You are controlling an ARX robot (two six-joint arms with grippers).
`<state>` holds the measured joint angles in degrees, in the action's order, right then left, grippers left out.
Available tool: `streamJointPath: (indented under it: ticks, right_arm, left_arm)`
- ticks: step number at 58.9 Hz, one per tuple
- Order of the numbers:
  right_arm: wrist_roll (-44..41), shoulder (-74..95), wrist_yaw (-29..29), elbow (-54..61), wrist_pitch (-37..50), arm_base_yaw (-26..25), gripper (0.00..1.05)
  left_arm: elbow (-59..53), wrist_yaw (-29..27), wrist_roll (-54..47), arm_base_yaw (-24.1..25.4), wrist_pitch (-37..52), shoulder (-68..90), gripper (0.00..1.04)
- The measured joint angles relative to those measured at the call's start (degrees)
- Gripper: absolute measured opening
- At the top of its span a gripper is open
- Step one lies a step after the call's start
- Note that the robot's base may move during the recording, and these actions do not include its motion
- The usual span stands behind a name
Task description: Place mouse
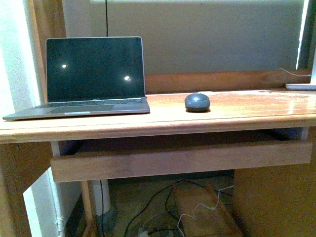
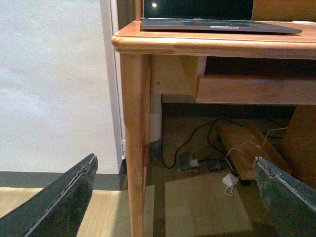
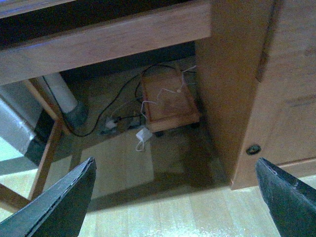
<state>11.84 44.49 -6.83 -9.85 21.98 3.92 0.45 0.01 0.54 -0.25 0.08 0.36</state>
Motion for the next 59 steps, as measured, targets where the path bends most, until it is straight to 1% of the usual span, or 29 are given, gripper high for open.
streamJointPath:
  ticks: [6, 9, 12, 15, 16, 18, 20, 24, 28, 33, 36, 38, 41, 43, 49, 50, 52, 57, 58, 59]
  right_arm:
    - [2.0, -12.9, -1.5, 4.7, -8.7, 0.1, 0.97]
    - [3.7, -21.0, -2.9, 6.7, -15.1, 0.7, 0.97]
    - [4.3, -30.3, -4.9, 7.8, -23.4, 2.0, 0.97]
    - [5.2, -36.1, -4.0, 8.4, -28.3, 2.1, 0.97]
    - [4.9, -37.2, -3.4, 8.7, -28.4, 1.8, 0.97]
    - [2.7, -41.4, 1.4, 9.2, -26.6, -0.4, 0.90]
    - [-0.4, -43.7, 4.0, 9.2, -24.2, -1.9, 0.86]
    - [-5.4, -44.9, 6.3, 9.2, -21.8, -3.3, 0.74]
    - [-8.1, -44.5, 6.7, 9.0, -22.3, -3.6, 0.63]
    - [-10.0, -44.4, 6.7, 9.0, -22.2, -3.7, 0.48]
    - [-10.3, -44.4, 6.8, 9.0, -22.1, -3.7, 0.41]
    - [-10.6, -44.4, 6.8, 9.0, -22.1, -3.7, 0.34]
    - [-10.7, -44.4, 6.6, 9.0, -22.1, -3.7, 0.27]
    - [-10.9, -44.4, 6.7, 9.0, -22.1, -3.7, 0.20]
    - [-11.3, -44.4, 6.8, 9.0, -22.1, -3.7, 0.05]
    - [-11.6, -44.4, 6.8, 9.0, -22.1, -3.7, 0.04]
    - [-11.6, -44.4, 6.8, 9.0, -22.1, -3.7, 0.09]
    - [-11.6, -44.4, 6.8, 9.0, -22.1, -3.7, 0.27]
    - [-11.6, -44.4, 6.8, 9.0, -22.1, -3.7, 0.28]
    - [-11.6, -44.4, 6.8, 9.0, -22.1, -3.7, 0.33]
  left_arm:
    - [0.0, 0.0, 0.0, 0.0, 0.0, 0.0, 0.97]
    - [0.0, 0.0, 0.0, 0.0, 0.0, 0.0, 0.97]
    - [0.0, 0.0, 0.0, 0.0, 0.0, 0.0, 0.97]
    - [0.0, 0.0, 0.0, 0.0, 0.0, 0.0, 0.97]
    - [0.0, 0.0, 0.0, 0.0, 0.0, 0.0, 0.97]
    - [0.0, -0.1, 0.0, 0.0, 0.0, 0.0, 0.97]
    - [0.0, 0.0, 0.0, 0.0, 0.0, 0.0, 0.97]
    - [0.0, -0.1, 0.0, 0.0, 0.0, 0.0, 0.97]
    - [0.0, 0.0, -0.1, 0.0, -0.1, -0.1, 0.97]
    - [0.0, 0.0, 0.0, 0.0, -0.1, -0.1, 0.97]
    - [0.0, 0.0, -0.1, 0.0, -0.1, -0.1, 0.97]
    - [0.0, 0.0, -0.1, 0.0, -0.1, -0.1, 0.97]
    - [0.0, 0.0, -0.1, 0.0, -0.1, -0.1, 0.97]
    - [0.0, 0.0, 0.0, 0.0, -0.1, -0.1, 0.97]
    - [0.0, 0.0, -0.1, 0.0, -0.1, -0.1, 0.97]
    - [0.0, 0.0, -0.1, 0.0, -0.1, -0.1, 0.97]
    - [0.0, 0.0, -0.1, 0.0, -0.1, -0.1, 0.97]
    - [0.0, 0.0, -0.1, 0.0, -0.1, -0.1, 0.97]
    - [0.0, 0.0, -0.1, 0.0, -0.1, -0.1, 0.97]
    - [0.0, 0.0, -0.1, 0.0, -0.1, -0.1, 0.97]
